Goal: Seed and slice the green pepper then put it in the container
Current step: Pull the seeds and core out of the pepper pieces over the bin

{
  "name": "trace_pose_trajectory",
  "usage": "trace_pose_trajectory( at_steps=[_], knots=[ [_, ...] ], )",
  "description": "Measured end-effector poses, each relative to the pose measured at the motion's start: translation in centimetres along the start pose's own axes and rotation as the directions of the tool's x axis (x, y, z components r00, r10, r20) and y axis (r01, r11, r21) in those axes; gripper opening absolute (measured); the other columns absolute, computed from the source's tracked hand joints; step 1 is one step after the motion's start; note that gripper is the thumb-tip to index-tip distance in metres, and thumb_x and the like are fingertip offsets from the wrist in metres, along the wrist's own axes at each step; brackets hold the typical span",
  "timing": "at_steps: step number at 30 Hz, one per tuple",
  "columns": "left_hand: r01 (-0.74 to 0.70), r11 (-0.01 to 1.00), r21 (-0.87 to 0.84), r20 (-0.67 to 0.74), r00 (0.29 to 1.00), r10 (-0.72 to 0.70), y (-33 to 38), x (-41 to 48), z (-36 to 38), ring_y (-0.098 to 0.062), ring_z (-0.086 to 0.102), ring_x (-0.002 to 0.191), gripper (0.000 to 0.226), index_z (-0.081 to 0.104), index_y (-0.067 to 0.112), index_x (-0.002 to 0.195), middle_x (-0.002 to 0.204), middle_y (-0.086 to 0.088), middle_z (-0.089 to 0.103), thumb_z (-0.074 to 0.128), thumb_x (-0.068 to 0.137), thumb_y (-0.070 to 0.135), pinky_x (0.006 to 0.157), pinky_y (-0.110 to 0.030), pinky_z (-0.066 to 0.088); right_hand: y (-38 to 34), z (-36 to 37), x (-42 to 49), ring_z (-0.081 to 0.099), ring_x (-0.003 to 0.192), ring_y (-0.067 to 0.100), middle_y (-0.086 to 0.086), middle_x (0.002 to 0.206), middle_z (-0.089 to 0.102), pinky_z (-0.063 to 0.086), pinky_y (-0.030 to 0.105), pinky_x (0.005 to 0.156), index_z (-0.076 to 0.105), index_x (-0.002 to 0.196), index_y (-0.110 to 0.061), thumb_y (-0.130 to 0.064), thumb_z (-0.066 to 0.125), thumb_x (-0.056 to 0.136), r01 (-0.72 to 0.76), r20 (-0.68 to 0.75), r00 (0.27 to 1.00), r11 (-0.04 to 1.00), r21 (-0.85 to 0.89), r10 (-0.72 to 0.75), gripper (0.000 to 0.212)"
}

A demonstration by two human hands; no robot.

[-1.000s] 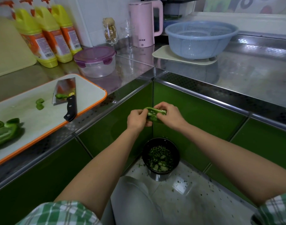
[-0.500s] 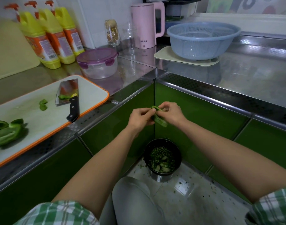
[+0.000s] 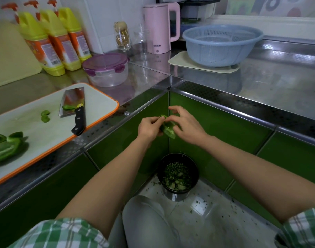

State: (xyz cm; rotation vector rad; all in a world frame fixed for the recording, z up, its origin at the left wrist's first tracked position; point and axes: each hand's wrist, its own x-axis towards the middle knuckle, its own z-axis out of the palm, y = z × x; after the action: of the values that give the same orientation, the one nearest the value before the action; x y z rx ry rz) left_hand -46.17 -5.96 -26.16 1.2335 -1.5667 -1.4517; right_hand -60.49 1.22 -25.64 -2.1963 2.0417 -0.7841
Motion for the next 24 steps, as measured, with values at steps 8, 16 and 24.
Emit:
trace_pose_trajectory(
  at_steps=[8, 16, 24],
  knots=[
    [-0.041, 0.996, 0.080, -0.006, 0.999, 0.042, -0.1, 0.7, -0.1, -0.023, 0.067, 0.092, 0.027, 0.068, 0.011, 0.117, 0.105, -0.008, 0.070, 0.062, 0.094, 0.023, 0.086, -0.041, 0.058, 0.5, -0.5, -0.9, 0.031, 0.138, 0.022, 0.004, 0.148, 0.037, 0.031, 0.052, 0.110, 0.066, 0.094, -0.022, -0.019, 0.054, 0.088, 0.028, 0.032, 0.999, 0.998, -0.062, -0.026, 0.014],
    [-0.086, 0.993, 0.080, 0.040, 0.996, 0.083, 0.5, 0.8, 0.5, -0.024, 0.066, 0.098, 0.029, 0.066, 0.007, 0.121, 0.110, -0.011, 0.069, 0.061, 0.095, 0.019, 0.091, -0.044, 0.056, 0.7, -0.8, -0.5, 0.028, 0.140, 0.024, 0.005, 0.152, 0.031, 0.030, 0.051, 0.112, 0.066, 0.102, -0.022, -0.019, 0.056, 0.088, 0.000, 0.028, 1.000, 0.996, -0.087, 0.002, 0.017],
    [-0.101, 0.990, 0.103, 0.027, 0.995, 0.099, 0.6, 1.2, 0.3, -0.029, 0.066, 0.100, 0.027, 0.067, 0.008, 0.118, 0.108, -0.012, 0.069, 0.061, 0.094, 0.021, 0.090, -0.046, 0.056, 0.5, -0.9, -0.7, 0.030, 0.138, 0.023, 0.005, 0.150, 0.033, 0.031, 0.050, 0.111, 0.066, 0.099, -0.021, -0.019, 0.057, 0.088, 0.002, 0.044, 0.999, 0.996, -0.091, 0.002, 0.014]
  ],
)
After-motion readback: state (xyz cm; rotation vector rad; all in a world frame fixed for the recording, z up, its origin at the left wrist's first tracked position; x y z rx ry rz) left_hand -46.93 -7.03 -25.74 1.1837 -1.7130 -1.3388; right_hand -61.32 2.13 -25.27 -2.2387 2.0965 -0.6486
